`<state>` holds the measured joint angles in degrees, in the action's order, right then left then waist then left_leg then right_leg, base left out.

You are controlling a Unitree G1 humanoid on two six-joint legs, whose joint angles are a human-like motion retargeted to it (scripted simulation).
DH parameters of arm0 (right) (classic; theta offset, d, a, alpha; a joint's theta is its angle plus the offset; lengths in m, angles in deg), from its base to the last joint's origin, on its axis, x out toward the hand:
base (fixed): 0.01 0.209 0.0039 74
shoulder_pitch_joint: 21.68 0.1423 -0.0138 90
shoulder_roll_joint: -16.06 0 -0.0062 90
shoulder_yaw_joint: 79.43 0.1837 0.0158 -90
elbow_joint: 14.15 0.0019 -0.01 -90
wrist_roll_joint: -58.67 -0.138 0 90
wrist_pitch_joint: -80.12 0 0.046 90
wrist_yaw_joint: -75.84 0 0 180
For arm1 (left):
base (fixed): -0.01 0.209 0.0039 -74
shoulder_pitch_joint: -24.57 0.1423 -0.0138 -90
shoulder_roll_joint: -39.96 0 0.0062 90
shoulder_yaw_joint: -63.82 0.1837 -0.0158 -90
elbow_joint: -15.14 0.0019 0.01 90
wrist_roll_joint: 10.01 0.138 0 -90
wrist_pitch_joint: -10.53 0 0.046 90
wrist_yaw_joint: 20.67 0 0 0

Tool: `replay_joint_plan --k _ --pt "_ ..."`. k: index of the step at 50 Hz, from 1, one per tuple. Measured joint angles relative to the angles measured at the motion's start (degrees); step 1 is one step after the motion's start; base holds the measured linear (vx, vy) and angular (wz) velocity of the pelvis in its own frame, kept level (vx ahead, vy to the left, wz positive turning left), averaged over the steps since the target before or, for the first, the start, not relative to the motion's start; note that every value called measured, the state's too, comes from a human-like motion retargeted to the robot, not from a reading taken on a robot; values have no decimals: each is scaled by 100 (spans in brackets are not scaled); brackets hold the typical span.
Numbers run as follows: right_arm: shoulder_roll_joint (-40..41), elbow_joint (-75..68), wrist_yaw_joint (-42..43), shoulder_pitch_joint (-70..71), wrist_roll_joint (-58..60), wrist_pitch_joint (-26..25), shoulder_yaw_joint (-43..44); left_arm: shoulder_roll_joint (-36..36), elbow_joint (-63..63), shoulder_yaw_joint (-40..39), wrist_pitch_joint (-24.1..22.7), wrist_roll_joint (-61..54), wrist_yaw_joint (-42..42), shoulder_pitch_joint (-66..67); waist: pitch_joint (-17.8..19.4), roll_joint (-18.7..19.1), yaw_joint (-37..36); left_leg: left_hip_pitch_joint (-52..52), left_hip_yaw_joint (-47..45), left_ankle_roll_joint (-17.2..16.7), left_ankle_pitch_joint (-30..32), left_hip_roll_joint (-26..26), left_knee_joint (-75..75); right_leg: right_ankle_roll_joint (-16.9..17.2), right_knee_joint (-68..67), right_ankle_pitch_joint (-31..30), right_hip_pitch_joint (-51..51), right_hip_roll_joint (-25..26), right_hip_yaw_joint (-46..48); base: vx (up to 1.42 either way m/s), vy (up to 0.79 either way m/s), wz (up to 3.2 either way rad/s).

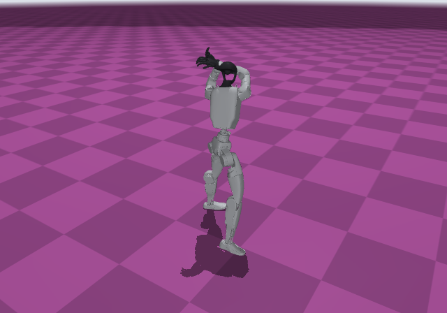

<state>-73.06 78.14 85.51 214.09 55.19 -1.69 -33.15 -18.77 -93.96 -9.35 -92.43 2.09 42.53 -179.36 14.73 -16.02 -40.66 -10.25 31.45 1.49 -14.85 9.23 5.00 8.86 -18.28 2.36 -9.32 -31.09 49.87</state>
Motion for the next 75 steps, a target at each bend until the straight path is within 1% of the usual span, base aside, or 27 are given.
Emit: replay_joint_plan --k 4,7,10,12,15,17,19,20,23,27,30,33,37,40,44,47,50,52,54,55,57,60,63,65,69,72,75 --pt "-176 71 -145 -461 -381 63 -298 -531 -94 -555 -137 -25 -207 797 -514 310 596 475 -566 -229 -290 32 -469 -409 -660 493 -220 -21 -937 15 -29 -133" --pt "-287 -654 -309 -889 -869 -16 -501 -1162 672 -882 -311 -522 -96 1292 -807 669 1269 635 -1489 -535 -490 -122 -1287 -314 -536 713 -320 89 -1814 12 -31 -214" --pt "-60 -2045 -382 -1988 -1074 -345 -51 -1677 2286 -1096 -824 -2233 -854 1886 -910 1213 2184 559 -2495 -689 -609 -267 -2681 -94 -420 826 -529 234 -2896 12 -24 -267" --pt "533 -3355 15 -3282 -1394 -727 593 -2049 3886 -916 -742 -3922 -1731 2482 -877 1703 2861 439 -2955 -577 -415 -288 -3714 -60 -356 883 -636 397 -3570 13 -14 -284" --pt "1507 -5170 690 -5570 -2690 -1173 1947 -2728 6993 198 571 -5627 -3100 3250 -711 2500 3883 207 -3476 -121 379 -245 -5084 -418 -116 962 -677 745 -4505 20 -8 -284" --pt "1509 -5363 549 -7268 -4509 -1056 2259 -3351 8534 1922 1467 -5488 -3842 3670 -453 2983 4744 2 -3815 217 1100 -163 -5710 -694 195 889 -690 995 -5070 33 -3 -275" --pt "1244 -5011 235 -8708 -6178 -932 2036 -3978 9001 3347 1914 -5346 -4154 4148 -2 3318 5901 -97 -4140 381 1688 -107 -6053 -844 601 768 -672 1207 -5595 44 1 -277" --pt "1085 -4760 136 -9269 -6728 -843 1888 -4261 9028 3785 1969 -5331 -4150 4347 271 3396 6556 -103 -4287 396 1904 -115 -6142 -882 826 701 -658 1296 -5857 52 5 -293" --pt "619 -3729 140 -10019 -6969 -399 2497 -4864 8601 3558 1795 -4337 -3904 4387 872 3075 8335 233 -4599 -57 1729 -575 -5873 -750 1471 539 -592 1424 -6758 59 11 -326" --pt "119 -1683 437 -10253 -6660 558 4381 -5410 7778 3474 1769 -2803 -4429 2915 945 2776 9131 890 -5225 -485 1009 -1004 -5013 -465 2140 287 -502 1632 -8041 62 17 -370" --pt "-26 103 1109 -9694 -5459 1384 5666 -5484 6550 3876 1612 -1921 -5309 1066 623 2772 8862 991 -5455 -289 561 -1001 -4767 -92 2328 211 -494 1692 -8701 54 22 -284" --pt "-707 1786 1968 -8534 -3338 1435 6410 -5358 4839 3336 1261 -1365 -5323 -521 191 2746 8529 794 -5479 -60 -50 -642 -4889 189 2328 330 -433 1647 -8997 48 23 -144" --pt "-2400 2933 2715 -6896 -847 918 5929 -4920 2947 2547 710 -1045 -4541 -1757 -554 2529 8185 570 -5556 -54 -746 5 -4490 430 2328 563 -190 1576 -9016 44 20 -55" --pt "-3391 3001 2936 -5756 412 546 5099 -4338 2180 2661 281 -924 -3368 -2335 -1131 2320 7795 441 -5652 -402 -618 478 -3502 519 2328 706 63 1665 -8877 39 20 -21" --pt "-3193 2425 3367 -4856 747 452 4447 -3469 2256 3236 46 -1279 -2820 -2969 -1663 1762 7161 28 -5614 -574 55 952 -3284 288 2328 913 599 1761 -8452 32 19 59" --pt "-2430 1746 3744 -4758 195 609 4555 -3097 2965 3924 373 -1796 -3246 -3401 -1804 1087 6422 -543 -4960 -107 -50 1059 -4168 88 2308 1015 992 1821 -7792 22 17 151" --pt "-1647 961 3789 -5180 -1014 1123 4926 -3170 3933 4571 949 -2095 -4170 -3338 -1529 223 5219 -798 -3996 379 -199 854 -4251 148 2030 982 1191 1990 -6779 14 20 172" --pt "-1137 61 3143 -5580 -2778 1697 5006 -3375 4944 4863 1425 -2275 -4649 -2827 -889 -176 4330 -682 -3388 616 -182 718 -3887 71 1562 746 1276 2178 -5933 10 26 202" --pt "-789 -1478 1766 -5855 -5096 1658 4720 -3599 6379 4924 1937 -2551 -4697 -1854 -84 -93 3526 -496 -2806 786 -79 773 -3491 -367 415 450 1076 2491 -5059 9 30 221" --pt "-678 -2441 961 -5945 -6228 1319 4429 -3726 7207 4843 2187 -2737 -4565 -1222 273 82 3174 -437 -2536 845 -12 851 -3314 -667 -475 334 781 2645 -4635 9 27 205" --pt "-438 -4484 -148 -6101 -7298 -11 3319 -4084 8813 4138 2461 -3525 -4187 275 522 312 2556 -666 -2222 794 71 825 -3104 -988 -2607 137 -468 2489 -4093 14 21 171" --pt "438 -6233 -841 -6850 -7242 -1561 1222 -4035 9722 2921 2398 -4349 -4208 2637 753 567 1588 -851 -1957 505 75 674 -2773 -891 -4307 34 -1921 2229 -3895 33 14 130" --pt "1714 -6650 -417 -7927 -6918 -1556 136 -3608 8618 2257 1453 -5046 -3374 5149 1201 848 281 -780 -1850 317 73 630 -2379 -665 -4197 320 -2723 2292 -3876 51 10 80" --pt "2778 -6847 269 -8521 -5000 -1638 -55 -3217 7350 1435 627 -5905 -2913 6884 1393 922 -445 -913 -1736 320 95 578 -2186 -559 -3443 356 -3060 2191 -3571 60 9 95" --pt "4137 -6140 319 -9525 -3070 -1623 -813 -1785 4573 20 -291 -6958 -3209 10118 1506 1253 -672 -855 -934 342 31 149 -1963 -443 -765 174 -2321 1594 -2481 68 4 259" --pt "4140 -4164 -114 -9786 -1900 -1556 -1199 -1116 2241 -1386 -891 -7065 -3205 12023 1506 1506 -279 -488 -183 292 -108 -391 -1919 -152 934 72 -1297 874 -1794 73 -20 372" --pt "3167 -1432 -1055 -8754 -879 -1428 -287 -729 -154 -2808 -1001 -6464 -3025 12475 1389 1617 -141 3 354 248 -190 -785 -1936 180 1547 86 -453 139 -1282 67 -40 309"
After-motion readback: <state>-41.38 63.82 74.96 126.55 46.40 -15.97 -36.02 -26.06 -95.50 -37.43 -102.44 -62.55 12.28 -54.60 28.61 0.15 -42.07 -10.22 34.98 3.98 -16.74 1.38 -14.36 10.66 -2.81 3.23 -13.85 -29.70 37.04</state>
